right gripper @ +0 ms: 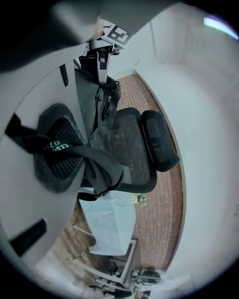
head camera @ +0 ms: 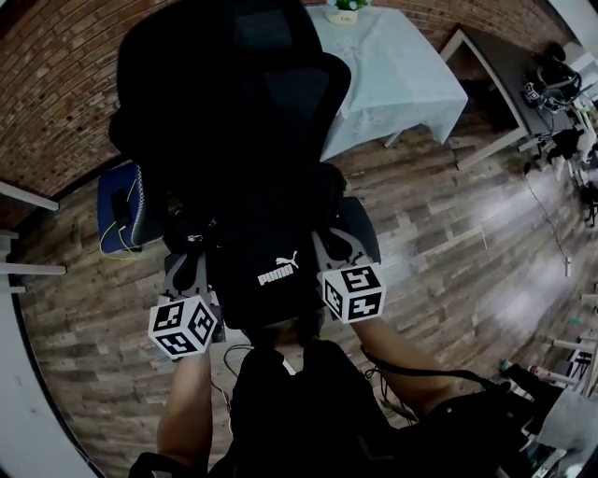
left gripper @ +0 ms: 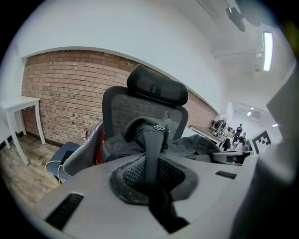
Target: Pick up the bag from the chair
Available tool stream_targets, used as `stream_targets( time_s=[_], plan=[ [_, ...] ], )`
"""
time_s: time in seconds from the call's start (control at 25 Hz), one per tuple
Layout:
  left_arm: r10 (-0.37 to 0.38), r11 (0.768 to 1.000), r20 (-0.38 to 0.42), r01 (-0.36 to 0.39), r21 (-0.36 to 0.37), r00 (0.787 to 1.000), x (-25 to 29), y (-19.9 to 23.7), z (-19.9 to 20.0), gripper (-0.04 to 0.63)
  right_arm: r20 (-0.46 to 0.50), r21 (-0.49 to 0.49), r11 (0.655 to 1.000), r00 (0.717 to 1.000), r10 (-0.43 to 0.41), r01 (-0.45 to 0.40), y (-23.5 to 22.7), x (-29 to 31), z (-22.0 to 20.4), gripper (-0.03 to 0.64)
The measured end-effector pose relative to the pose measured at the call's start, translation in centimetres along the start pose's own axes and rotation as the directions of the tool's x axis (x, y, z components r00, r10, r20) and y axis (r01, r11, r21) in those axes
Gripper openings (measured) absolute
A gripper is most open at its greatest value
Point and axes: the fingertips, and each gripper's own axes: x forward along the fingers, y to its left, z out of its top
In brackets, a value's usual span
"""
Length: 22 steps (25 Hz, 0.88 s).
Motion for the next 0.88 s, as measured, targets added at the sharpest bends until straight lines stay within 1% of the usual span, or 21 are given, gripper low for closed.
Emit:
stream_targets(
  time_s=[0.16,0.36,0.56,0.72,0.88],
  plan=[
    [-0.025,1.000,0.050,0.024,0.012,0.998,-1.0,-1.4,2.9,0.047,0.049,-0.032,0.999,0.999,0.001,0.000,-0.1,-1.4,2.9,0.043],
    [-0.051,0.994,0.119,0.039,0.098,0.992,-2.1,-3.3,6.9,0.046,0.110,-0.064,0.998,0.994,0.004,0.003,-0.3,-3.2,7.4,0.044],
    [-0.071,0.993,0.168,0.053,0.109,0.983,-3.1,-4.5,10.0,0.046,0.146,-0.081,0.997,0.989,0.001,0.011,-0.1,-4.9,10.6,0.044],
    [-0.080,0.994,0.192,0.063,0.094,0.978,-4.2,-5.2,12.0,0.046,0.188,-0.119,0.993,0.982,0.015,0.007,0.4,-6.5,13.2,0.044],
    [-0.099,0.990,0.231,0.072,0.121,0.968,-4.9,-5.9,14.3,0.046,0.236,-0.123,0.992,0.971,0.039,-0.010,0.7,-7.8,16.1,0.044]
  ],
)
